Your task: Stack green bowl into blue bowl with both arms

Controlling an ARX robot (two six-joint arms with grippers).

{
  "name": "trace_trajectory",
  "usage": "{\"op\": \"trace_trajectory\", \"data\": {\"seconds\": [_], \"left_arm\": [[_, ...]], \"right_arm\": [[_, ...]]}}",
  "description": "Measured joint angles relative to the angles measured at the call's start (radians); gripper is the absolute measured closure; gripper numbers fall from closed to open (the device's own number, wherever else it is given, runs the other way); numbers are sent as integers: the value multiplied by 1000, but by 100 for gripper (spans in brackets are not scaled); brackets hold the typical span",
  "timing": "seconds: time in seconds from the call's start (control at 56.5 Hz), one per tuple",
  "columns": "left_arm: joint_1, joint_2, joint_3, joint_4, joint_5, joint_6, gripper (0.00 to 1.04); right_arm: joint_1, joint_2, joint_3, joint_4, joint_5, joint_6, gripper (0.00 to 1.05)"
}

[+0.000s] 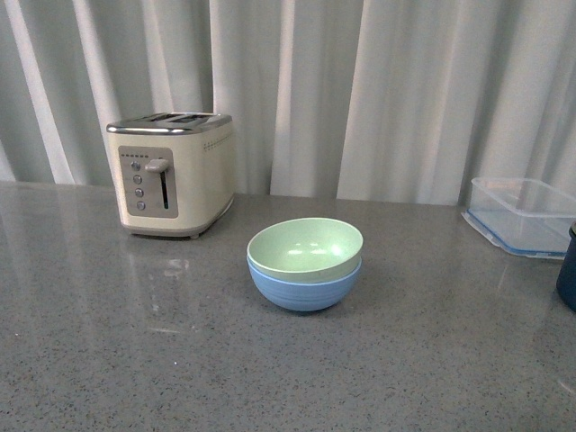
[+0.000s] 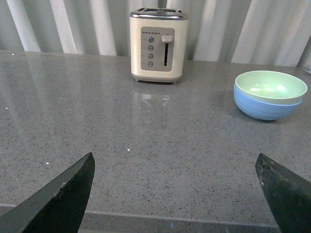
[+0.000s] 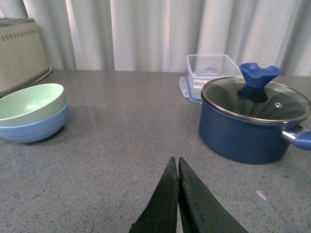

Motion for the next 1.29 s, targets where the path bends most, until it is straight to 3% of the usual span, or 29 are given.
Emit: {"op": "trace_trajectory", "data": {"seconds": [0.602,1.292], "left_arm": [[0,0,0,0,0,0,7],[0,0,0,0,0,0,7]], "right_arm": [[0,-319,-25,-293,0,0,104],[0,-546,-25,-517,-1,0,104]]}}
